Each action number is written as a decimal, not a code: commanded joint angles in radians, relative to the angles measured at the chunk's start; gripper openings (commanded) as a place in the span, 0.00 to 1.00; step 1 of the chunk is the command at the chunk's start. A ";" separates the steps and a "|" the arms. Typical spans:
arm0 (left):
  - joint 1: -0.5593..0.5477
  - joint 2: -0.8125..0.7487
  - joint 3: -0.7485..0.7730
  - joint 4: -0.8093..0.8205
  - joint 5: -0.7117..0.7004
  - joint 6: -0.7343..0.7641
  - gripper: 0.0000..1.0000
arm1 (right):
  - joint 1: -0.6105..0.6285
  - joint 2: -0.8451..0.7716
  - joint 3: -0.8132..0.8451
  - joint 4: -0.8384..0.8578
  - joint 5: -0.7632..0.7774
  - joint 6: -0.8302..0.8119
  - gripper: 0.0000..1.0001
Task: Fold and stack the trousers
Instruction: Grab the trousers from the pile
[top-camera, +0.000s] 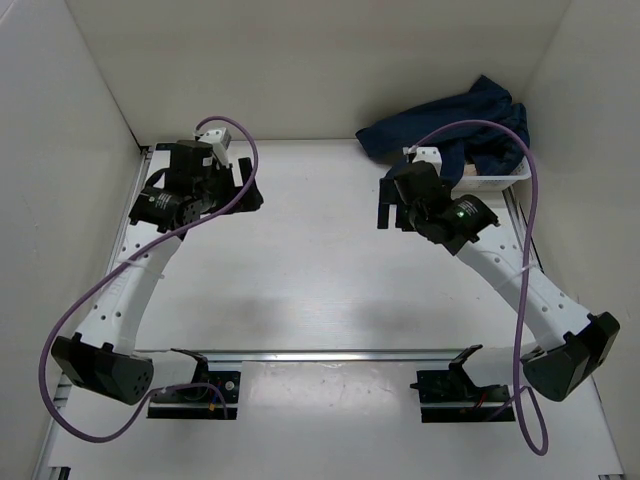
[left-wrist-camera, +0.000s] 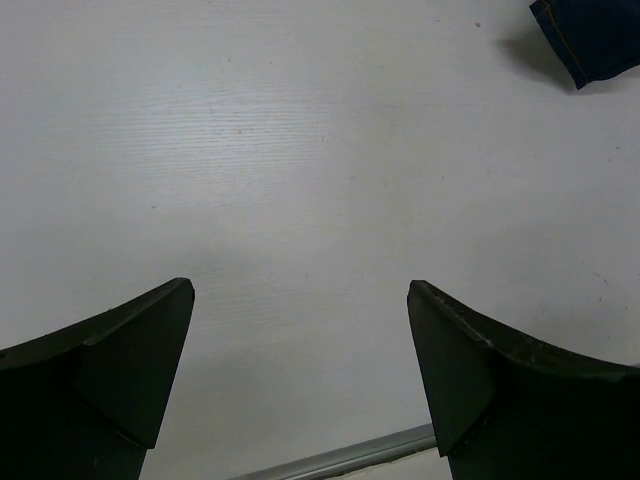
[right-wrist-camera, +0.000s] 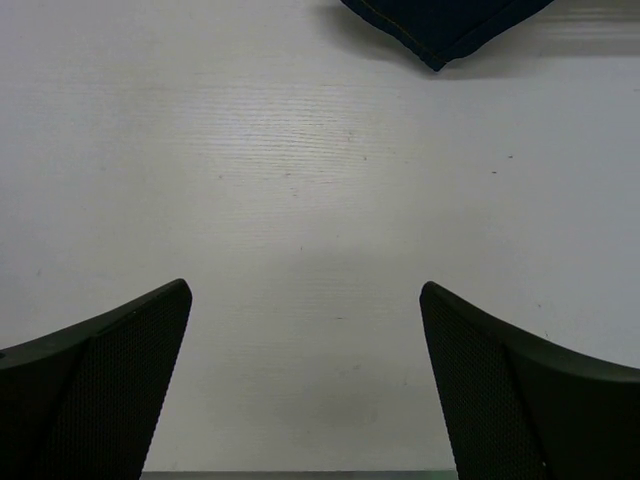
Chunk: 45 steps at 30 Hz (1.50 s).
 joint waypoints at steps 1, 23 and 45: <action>-0.002 -0.003 0.045 -0.006 -0.002 -0.001 1.00 | -0.001 0.004 0.053 -0.021 0.071 0.030 1.00; -0.011 0.057 0.064 -0.006 -0.051 0.008 1.00 | -0.429 0.213 0.209 0.171 -0.172 -0.205 1.00; -0.062 0.247 0.100 -0.006 -0.061 -0.010 1.00 | -0.808 1.142 1.211 0.114 -0.518 0.147 0.95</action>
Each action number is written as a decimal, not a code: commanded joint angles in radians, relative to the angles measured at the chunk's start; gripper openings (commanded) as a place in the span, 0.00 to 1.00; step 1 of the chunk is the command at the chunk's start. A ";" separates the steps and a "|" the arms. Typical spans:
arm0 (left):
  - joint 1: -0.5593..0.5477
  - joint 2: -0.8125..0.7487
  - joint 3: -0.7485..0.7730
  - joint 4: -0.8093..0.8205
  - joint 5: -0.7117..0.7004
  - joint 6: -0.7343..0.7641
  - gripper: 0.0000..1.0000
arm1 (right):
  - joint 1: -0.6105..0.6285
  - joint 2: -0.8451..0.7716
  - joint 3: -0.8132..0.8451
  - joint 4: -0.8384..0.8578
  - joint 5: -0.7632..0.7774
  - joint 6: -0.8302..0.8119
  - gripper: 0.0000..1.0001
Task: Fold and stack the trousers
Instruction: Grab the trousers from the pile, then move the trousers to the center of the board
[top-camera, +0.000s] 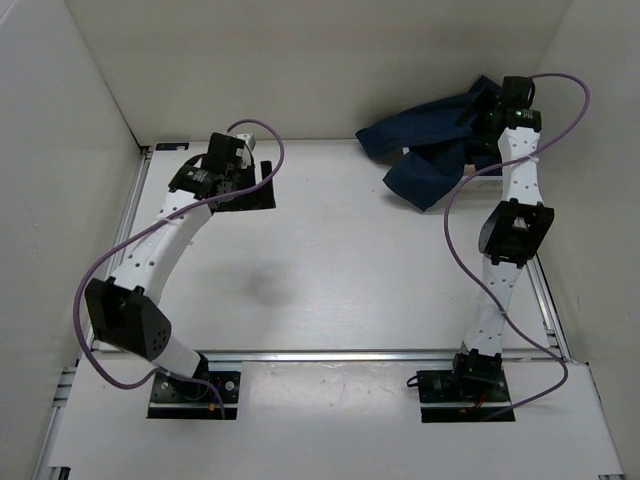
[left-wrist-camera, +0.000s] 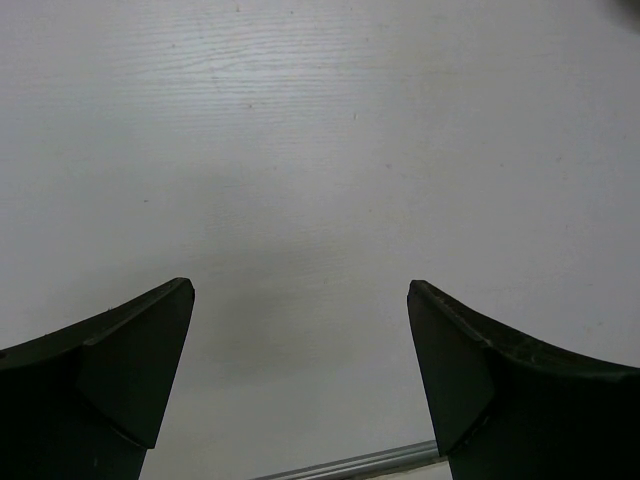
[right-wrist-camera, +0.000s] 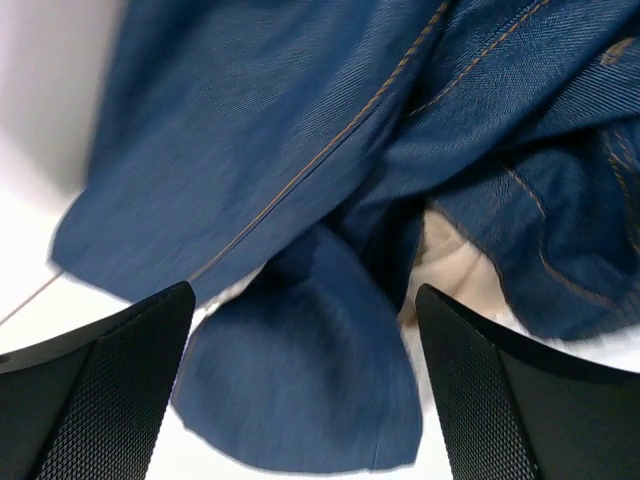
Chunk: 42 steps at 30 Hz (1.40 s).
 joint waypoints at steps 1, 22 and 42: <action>-0.027 0.008 0.055 0.002 -0.008 -0.008 1.00 | -0.007 0.091 0.088 0.044 0.030 0.054 0.95; -0.054 0.045 0.136 -0.047 -0.048 -0.053 1.00 | 0.045 -0.169 0.018 0.253 -0.040 -0.041 0.00; 0.233 -0.173 0.452 -0.301 -0.127 -0.166 1.00 | 0.650 -0.818 -0.382 0.119 -0.031 -0.121 0.06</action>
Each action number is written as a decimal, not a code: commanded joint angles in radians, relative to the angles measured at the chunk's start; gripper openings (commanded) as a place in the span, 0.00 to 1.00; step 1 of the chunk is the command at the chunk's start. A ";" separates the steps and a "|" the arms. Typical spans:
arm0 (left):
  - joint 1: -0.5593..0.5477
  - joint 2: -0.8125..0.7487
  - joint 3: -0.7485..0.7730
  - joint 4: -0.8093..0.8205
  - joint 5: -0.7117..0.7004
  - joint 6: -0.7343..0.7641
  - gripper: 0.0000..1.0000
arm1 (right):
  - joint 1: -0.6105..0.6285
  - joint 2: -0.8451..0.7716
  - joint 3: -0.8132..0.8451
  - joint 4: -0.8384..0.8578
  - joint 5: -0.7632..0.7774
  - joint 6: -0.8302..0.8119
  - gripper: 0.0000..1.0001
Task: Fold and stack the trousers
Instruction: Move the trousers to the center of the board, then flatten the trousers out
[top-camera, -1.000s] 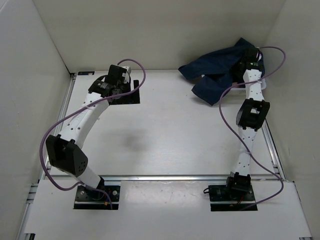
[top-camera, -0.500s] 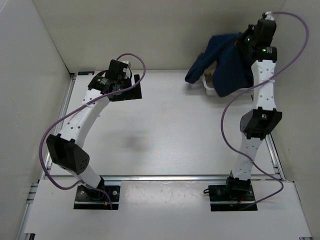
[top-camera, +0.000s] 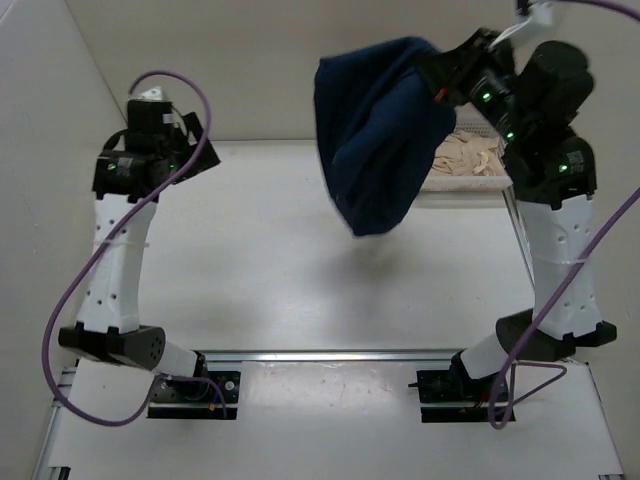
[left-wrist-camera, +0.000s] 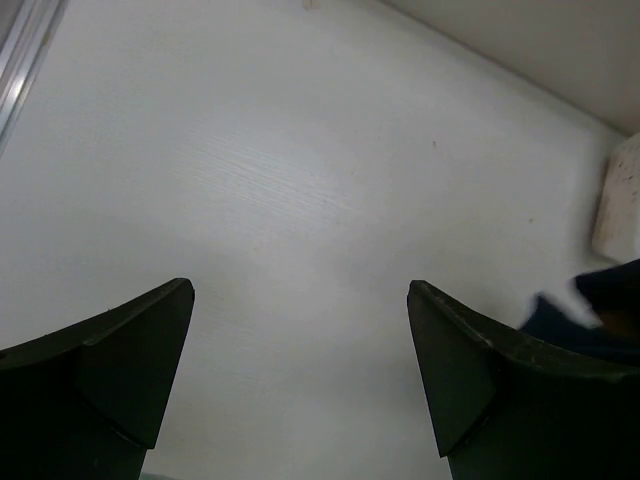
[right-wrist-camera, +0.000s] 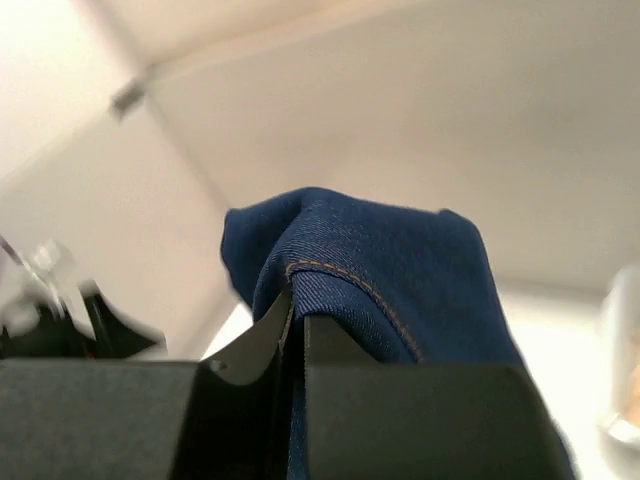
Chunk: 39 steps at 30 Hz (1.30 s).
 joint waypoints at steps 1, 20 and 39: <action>0.074 -0.127 0.055 -0.028 0.058 -0.042 1.00 | 0.168 0.040 -0.225 -0.062 0.048 -0.030 0.23; -0.236 -0.284 -0.771 0.168 0.363 -0.161 0.72 | 0.306 -0.361 -1.197 -0.240 0.082 0.141 0.99; -0.289 0.184 -0.698 0.334 0.014 -0.316 0.10 | 0.453 0.052 -0.971 -0.248 0.439 0.055 0.00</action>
